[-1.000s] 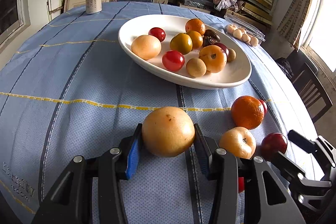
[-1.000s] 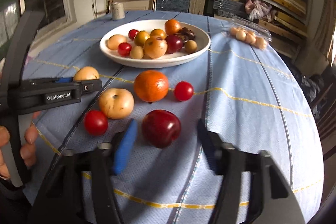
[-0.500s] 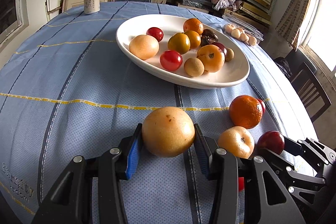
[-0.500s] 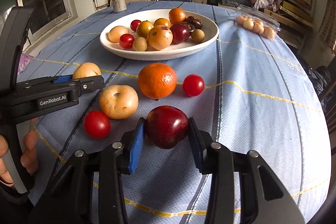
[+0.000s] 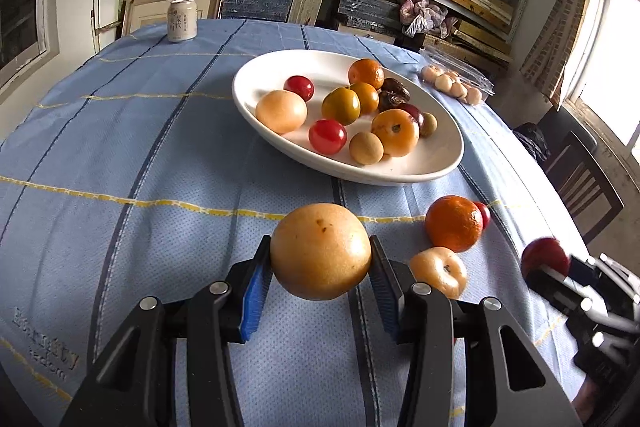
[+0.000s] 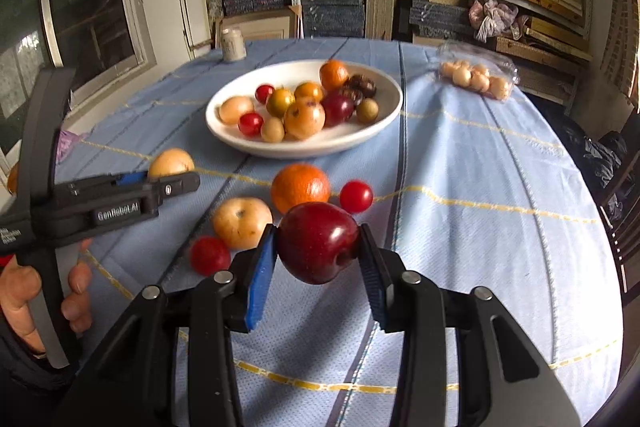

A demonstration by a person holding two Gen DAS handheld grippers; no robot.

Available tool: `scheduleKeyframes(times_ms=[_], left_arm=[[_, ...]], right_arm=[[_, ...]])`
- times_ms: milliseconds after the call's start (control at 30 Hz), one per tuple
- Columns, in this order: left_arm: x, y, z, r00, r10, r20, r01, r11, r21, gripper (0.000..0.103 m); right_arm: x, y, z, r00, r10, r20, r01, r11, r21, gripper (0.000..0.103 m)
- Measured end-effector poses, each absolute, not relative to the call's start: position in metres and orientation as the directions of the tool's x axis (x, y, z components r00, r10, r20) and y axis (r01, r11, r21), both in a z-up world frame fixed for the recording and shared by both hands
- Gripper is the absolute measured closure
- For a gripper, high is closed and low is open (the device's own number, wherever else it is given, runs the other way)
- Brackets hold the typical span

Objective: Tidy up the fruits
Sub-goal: 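Carry the grapefruit and red apple over the plate and open both grippers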

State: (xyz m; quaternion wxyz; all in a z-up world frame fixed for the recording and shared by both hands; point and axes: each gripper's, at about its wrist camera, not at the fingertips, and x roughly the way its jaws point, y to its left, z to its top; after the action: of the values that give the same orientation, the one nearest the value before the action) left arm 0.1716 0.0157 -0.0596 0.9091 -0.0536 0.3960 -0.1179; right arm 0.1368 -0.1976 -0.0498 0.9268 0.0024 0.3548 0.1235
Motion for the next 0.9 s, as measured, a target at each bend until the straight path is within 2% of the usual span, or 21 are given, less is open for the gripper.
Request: scheduleKeyframes(times_ms=[267, 500, 900], left_arm=[[0.177, 0.016, -0.015, 0.687, -0.262, -0.678, 0.201, 0.965, -0.169, 0.056], [0.217, 0.002, 0.02, 0.747, -0.194, -0.637, 0.202, 0.978, -0.061, 0.056], [0.324, -0.028, 0.008, 0.711, -0.187, -0.678, 0.207, 0.977, -0.052, 0.056]], right_arm=[[0.156, -0.211, -0.009, 0.748, 0.247, -0.616, -0.243, 0.966, 0.092, 0.063], [0.206, -0.217, 0.012, 0.744, 0.267, -0.612, -0.251, 0.961, 0.114, 0.063], [0.312, -0.211, -0.011, 0.704, 0.215, -0.677, -0.222, 0.972, 0.078, 0.063]])
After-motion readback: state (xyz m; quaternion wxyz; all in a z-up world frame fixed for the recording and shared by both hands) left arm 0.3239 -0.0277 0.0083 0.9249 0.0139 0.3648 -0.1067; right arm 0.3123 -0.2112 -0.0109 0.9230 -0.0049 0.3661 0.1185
